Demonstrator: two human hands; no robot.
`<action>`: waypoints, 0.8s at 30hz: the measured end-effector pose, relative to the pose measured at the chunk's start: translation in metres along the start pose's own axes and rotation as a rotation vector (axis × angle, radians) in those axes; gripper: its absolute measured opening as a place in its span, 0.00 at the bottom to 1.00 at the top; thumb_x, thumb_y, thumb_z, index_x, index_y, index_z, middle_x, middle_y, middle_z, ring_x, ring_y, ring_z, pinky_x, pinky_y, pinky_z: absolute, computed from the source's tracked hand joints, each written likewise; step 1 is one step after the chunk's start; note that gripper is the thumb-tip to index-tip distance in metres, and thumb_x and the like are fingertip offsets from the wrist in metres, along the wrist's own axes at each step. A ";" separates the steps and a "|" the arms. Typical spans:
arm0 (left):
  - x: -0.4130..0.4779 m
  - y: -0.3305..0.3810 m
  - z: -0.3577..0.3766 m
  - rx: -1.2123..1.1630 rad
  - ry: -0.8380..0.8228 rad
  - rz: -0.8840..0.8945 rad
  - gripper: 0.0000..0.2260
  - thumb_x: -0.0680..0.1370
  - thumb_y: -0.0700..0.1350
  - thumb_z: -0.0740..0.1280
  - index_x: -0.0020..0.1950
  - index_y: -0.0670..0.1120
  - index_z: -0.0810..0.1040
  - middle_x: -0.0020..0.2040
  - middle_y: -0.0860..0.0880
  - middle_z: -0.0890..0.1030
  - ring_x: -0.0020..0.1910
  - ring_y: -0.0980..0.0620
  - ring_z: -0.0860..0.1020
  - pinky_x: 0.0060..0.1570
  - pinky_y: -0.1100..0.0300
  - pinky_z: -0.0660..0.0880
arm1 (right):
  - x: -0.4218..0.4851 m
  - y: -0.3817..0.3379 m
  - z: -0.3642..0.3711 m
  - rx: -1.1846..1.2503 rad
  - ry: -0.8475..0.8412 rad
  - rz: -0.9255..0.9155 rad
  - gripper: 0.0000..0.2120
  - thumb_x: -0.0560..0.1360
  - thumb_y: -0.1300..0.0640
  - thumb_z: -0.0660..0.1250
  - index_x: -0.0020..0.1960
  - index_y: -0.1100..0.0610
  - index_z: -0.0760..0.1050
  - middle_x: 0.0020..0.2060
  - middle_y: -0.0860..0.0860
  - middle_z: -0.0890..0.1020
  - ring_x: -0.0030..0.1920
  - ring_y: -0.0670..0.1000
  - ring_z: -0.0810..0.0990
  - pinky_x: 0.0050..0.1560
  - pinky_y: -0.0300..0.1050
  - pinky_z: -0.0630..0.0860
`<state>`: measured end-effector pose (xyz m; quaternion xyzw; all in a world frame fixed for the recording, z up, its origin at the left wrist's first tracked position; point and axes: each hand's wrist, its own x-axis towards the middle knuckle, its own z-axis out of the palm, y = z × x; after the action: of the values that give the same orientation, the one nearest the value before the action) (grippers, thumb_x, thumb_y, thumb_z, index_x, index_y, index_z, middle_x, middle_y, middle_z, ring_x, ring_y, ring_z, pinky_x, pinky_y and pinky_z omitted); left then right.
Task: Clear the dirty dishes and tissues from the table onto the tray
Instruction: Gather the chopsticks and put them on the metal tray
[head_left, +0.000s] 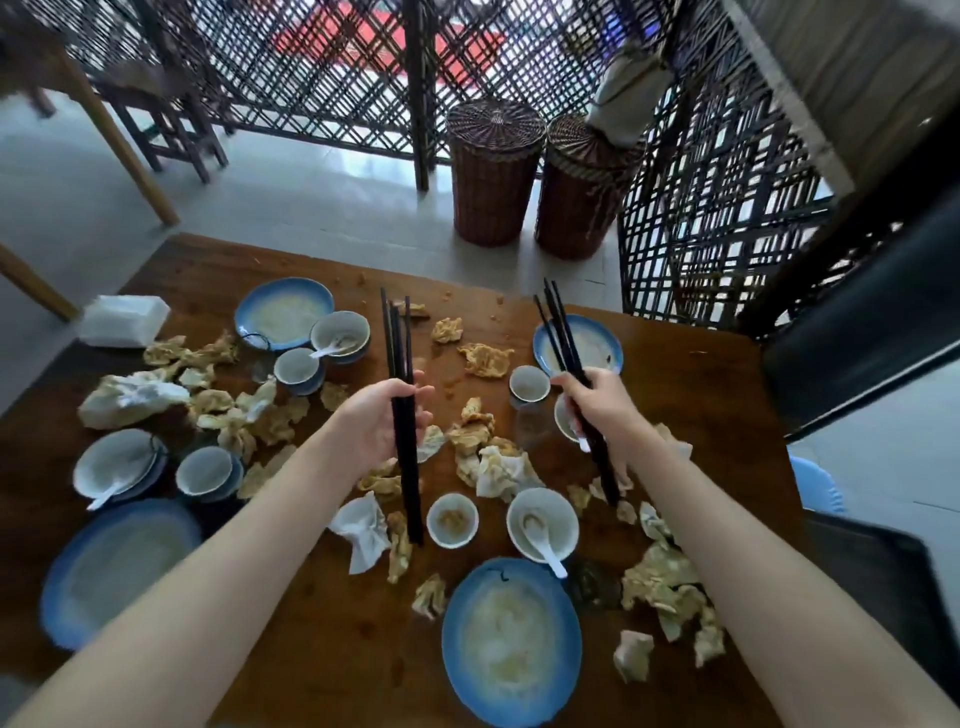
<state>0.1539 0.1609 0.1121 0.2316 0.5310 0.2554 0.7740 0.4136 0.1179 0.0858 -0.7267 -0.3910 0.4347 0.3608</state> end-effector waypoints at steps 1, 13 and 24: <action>-0.014 -0.009 -0.003 0.015 -0.007 0.001 0.07 0.79 0.40 0.59 0.52 0.45 0.76 0.43 0.47 0.78 0.35 0.51 0.74 0.32 0.59 0.73 | -0.022 0.003 0.003 0.072 -0.005 0.022 0.12 0.80 0.58 0.61 0.47 0.67 0.75 0.28 0.54 0.73 0.20 0.48 0.69 0.21 0.40 0.65; -0.127 -0.128 0.017 0.083 -0.194 -0.098 0.07 0.81 0.40 0.55 0.48 0.43 0.72 0.40 0.46 0.74 0.34 0.50 0.71 0.34 0.60 0.66 | -0.218 0.069 0.009 0.630 0.012 0.370 0.14 0.81 0.48 0.55 0.46 0.55 0.74 0.27 0.50 0.79 0.21 0.46 0.70 0.21 0.35 0.63; -0.160 -0.230 0.134 0.217 -0.334 -0.228 0.05 0.81 0.41 0.57 0.51 0.42 0.71 0.42 0.46 0.75 0.34 0.49 0.76 0.33 0.58 0.72 | -0.335 0.144 -0.100 0.709 0.220 0.350 0.16 0.82 0.49 0.54 0.50 0.59 0.75 0.37 0.54 0.79 0.30 0.48 0.73 0.30 0.42 0.67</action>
<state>0.2657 -0.1287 0.1238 0.2912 0.4427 0.0656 0.8455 0.4353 -0.2587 0.1151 -0.6548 -0.0464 0.5171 0.5492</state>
